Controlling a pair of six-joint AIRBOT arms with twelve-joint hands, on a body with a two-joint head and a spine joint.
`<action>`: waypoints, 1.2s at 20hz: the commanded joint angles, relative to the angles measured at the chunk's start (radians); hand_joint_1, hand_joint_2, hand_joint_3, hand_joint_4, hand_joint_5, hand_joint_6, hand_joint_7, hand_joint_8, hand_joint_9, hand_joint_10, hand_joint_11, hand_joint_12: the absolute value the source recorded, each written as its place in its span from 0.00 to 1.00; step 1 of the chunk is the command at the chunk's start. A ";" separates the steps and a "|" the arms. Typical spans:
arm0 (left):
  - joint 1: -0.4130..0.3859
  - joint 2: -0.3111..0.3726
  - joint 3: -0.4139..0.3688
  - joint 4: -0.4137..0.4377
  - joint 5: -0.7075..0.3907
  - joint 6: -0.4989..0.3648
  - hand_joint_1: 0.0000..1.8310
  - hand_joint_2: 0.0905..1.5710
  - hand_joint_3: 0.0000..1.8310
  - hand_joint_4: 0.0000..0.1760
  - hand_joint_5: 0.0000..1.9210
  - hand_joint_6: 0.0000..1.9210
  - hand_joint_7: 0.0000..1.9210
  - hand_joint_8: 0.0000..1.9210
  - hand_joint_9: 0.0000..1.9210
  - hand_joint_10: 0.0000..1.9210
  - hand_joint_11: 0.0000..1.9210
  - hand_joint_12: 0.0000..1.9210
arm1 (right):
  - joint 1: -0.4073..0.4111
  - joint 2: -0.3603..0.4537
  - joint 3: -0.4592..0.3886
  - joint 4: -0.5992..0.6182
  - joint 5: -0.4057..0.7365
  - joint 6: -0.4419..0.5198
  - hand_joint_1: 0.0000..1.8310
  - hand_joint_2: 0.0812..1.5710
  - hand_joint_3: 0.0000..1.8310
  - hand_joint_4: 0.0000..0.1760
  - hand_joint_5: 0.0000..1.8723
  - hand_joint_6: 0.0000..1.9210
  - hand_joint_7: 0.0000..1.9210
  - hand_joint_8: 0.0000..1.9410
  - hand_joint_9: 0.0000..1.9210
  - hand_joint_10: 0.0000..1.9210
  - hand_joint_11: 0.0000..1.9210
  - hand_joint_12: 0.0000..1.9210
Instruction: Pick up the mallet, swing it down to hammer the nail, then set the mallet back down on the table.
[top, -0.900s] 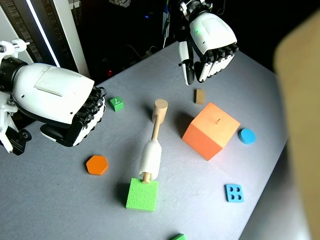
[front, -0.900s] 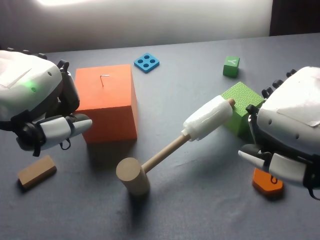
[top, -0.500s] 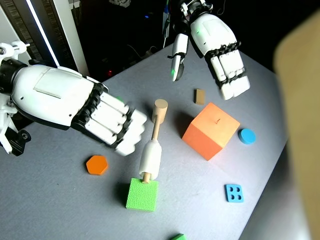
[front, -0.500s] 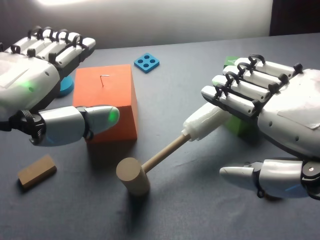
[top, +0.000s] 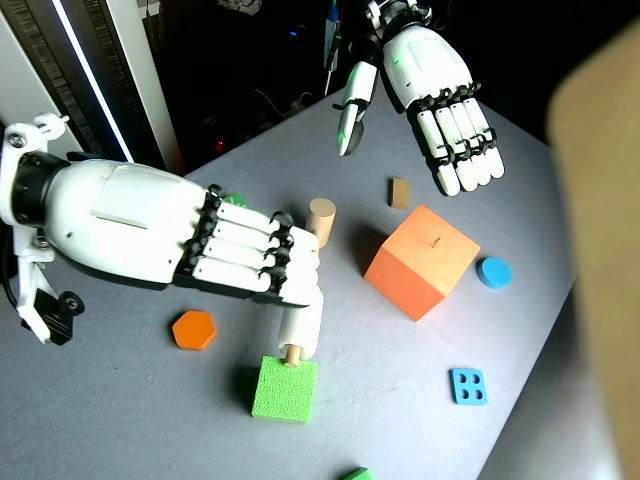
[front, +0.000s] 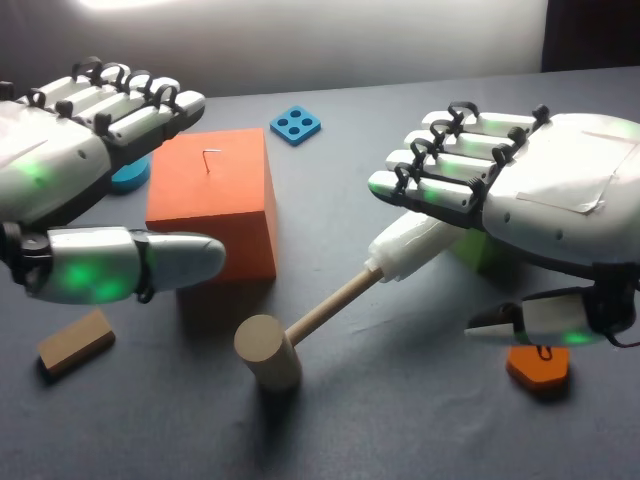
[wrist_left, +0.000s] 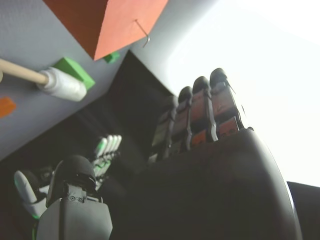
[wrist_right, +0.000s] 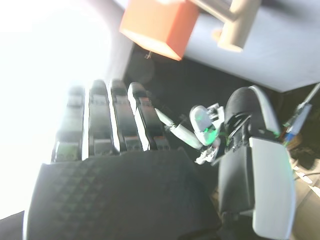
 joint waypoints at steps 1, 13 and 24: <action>-0.005 0.012 0.014 0.077 -0.073 -0.064 0.00 0.67 0.01 0.00 0.00 0.00 0.00 0.00 0.00 0.00 0.00 0.00 | 0.027 0.008 0.002 -0.009 0.071 0.003 0.36 0.67 0.00 0.00 0.00 0.00 0.00 0.00 0.00 0.00 0.00 0.00; 0.108 -0.038 0.191 0.539 -0.209 -0.533 0.00 0.70 0.01 0.00 0.02 0.00 0.00 0.00 0.00 0.00 0.00 0.00 | 0.152 -0.089 0.011 1.237 0.159 -1.187 0.77 0.61 0.00 0.00 0.00 0.00 0.00 0.00 0.00 0.00 0.00 0.00; 0.213 -0.120 0.279 0.535 -0.293 -0.574 0.00 0.72 0.01 0.00 0.03 0.00 0.01 0.00 0.00 0.00 0.00 0.00 | 0.143 -0.265 0.167 1.365 0.158 -1.297 0.75 0.62 0.00 0.00 0.00 0.00 0.00 0.00 0.00 0.00 0.00 0.00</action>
